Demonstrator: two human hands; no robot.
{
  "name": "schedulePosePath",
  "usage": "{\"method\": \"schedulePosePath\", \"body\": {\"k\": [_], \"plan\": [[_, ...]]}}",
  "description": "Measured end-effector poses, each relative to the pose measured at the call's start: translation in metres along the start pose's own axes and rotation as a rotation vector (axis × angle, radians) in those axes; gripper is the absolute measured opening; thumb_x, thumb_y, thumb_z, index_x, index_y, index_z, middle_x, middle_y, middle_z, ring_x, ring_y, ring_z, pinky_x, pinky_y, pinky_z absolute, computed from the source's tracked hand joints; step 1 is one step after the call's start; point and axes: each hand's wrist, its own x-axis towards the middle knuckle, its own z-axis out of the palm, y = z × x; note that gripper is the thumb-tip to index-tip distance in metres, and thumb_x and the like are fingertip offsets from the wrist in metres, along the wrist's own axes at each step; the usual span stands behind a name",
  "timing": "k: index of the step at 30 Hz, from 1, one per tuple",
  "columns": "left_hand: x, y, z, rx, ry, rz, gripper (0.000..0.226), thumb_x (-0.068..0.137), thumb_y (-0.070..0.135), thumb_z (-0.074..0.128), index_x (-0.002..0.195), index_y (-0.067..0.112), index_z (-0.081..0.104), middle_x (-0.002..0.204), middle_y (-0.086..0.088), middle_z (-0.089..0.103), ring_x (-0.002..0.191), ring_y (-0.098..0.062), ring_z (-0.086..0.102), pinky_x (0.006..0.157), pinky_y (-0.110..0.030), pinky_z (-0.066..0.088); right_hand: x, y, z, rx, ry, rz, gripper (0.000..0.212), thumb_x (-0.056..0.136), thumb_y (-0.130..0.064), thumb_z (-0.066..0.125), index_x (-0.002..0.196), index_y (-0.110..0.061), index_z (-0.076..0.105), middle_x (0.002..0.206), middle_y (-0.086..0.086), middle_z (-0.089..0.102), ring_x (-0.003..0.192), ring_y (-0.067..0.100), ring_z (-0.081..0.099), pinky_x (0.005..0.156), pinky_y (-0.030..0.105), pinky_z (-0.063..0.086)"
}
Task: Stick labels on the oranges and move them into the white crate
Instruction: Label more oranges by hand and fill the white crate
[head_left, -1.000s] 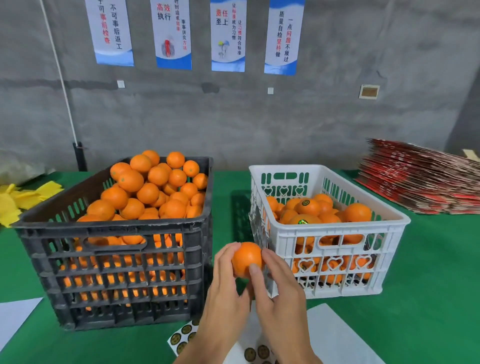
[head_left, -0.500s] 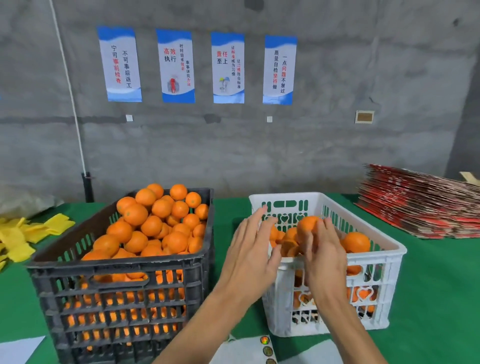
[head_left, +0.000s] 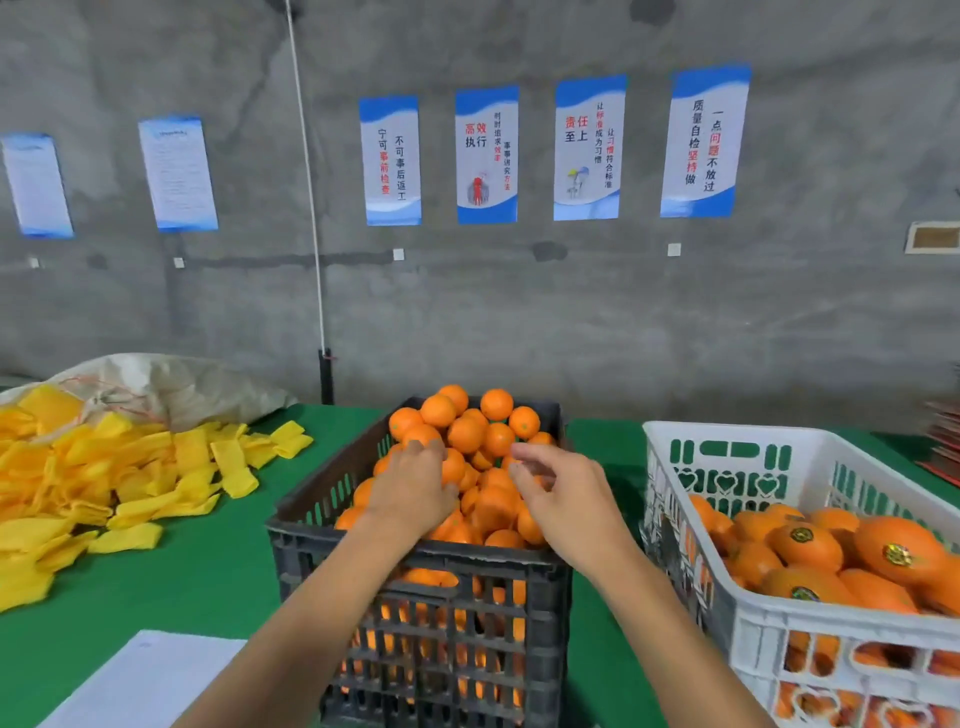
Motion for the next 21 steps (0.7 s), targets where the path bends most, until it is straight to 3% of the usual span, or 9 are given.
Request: {"method": "schedulePosePath", "body": {"k": [3,5,7,9,14,17,20,21], "plan": [[0.032,-0.04,0.002,0.139,-0.186,-0.159,0.058,0.093,0.024,0.062,0.145,0.015,0.038,0.143,-0.018,0.041,0.133,-0.042,0.04,0.103,-0.052,0.045,0.025,-0.011,0.028,-0.067,-0.142,-0.042,0.034,0.1,-0.034,0.062,0.132,-0.026,0.067,0.128,-0.007,0.07,0.119,0.013,0.063,0.099,0.04,0.053],[0.05,-0.06,0.006,0.194,-0.31,-0.235,0.075,0.091,0.027,0.065,0.154,0.018,0.027,0.151,-0.019,0.035,0.139,-0.043,0.036,0.109,-0.053,0.042,0.038,-0.016,0.044,-0.033,-0.24,-0.051,0.035,0.101,-0.032,0.062,0.134,-0.023,0.066,0.132,-0.005,0.068,0.12,0.011,0.062,0.099,0.033,0.052],[0.06,-0.071,0.009,0.288,-0.432,-0.301,0.101,0.082,0.037,0.077,0.159,0.018,0.015,0.157,-0.018,0.031,0.144,-0.043,0.033,0.111,-0.054,0.041,0.046,-0.018,0.057,-0.005,-0.306,-0.048,0.034,0.102,-0.032,0.062,0.134,-0.022,0.067,0.132,-0.005,0.068,0.118,0.009,0.062,0.098,0.031,0.053],[0.067,-0.074,0.014,0.382,-0.5,-0.318,0.111,0.077,0.036,0.083,0.159,0.014,0.011,0.156,-0.019,0.029,0.144,-0.042,0.032,0.108,-0.053,0.043,0.051,-0.017,0.065,0.004,-0.314,-0.049,0.033,0.101,-0.034,0.062,0.132,-0.022,0.068,0.129,-0.004,0.069,0.117,0.009,0.062,0.098,0.034,0.054],[0.065,-0.072,0.016,0.468,-0.582,-0.31,0.092,0.089,0.016,0.071,0.16,0.015,0.011,0.162,-0.017,0.017,0.142,-0.041,0.036,0.1,-0.049,0.046,0.05,-0.012,0.072,0.007,-0.3,-0.047,0.027,0.101,-0.035,0.062,0.123,-0.024,0.073,0.125,-0.008,0.071,0.114,0.009,0.063,0.097,0.037,0.055],[0.061,-0.067,0.005,0.499,-0.562,-0.257,0.081,0.088,0.02,0.074,0.154,0.008,0.03,0.156,-0.016,0.038,0.136,-0.036,0.049,0.098,-0.045,0.049,0.046,-0.012,0.065,0.016,-0.251,-0.04,0.023,0.102,-0.035,0.06,0.116,-0.026,0.076,0.119,-0.01,0.073,0.111,0.009,0.064,0.093,0.036,0.055],[0.054,-0.051,-0.015,0.452,-0.308,-0.178,0.05,0.087,0.013,0.068,0.135,0.006,0.053,0.134,-0.015,0.06,0.12,-0.035,0.062,0.092,-0.042,0.055,0.044,-0.014,0.051,0.015,-0.184,-0.026,0.021,0.101,-0.034,0.06,0.106,-0.026,0.079,0.106,-0.01,0.076,0.1,0.009,0.066,0.088,0.04,0.056],[0.051,-0.046,-0.021,0.45,-0.314,-0.164,0.047,0.089,0.015,0.066,0.133,0.006,0.054,0.132,-0.014,0.061,0.118,-0.034,0.063,0.091,-0.041,0.055,0.042,-0.013,0.046,0.015,-0.163,-0.02,0.021,0.1,-0.033,0.06,0.101,-0.025,0.079,0.1,-0.008,0.077,0.096,0.011,0.066,0.085,0.041,0.056]]}}
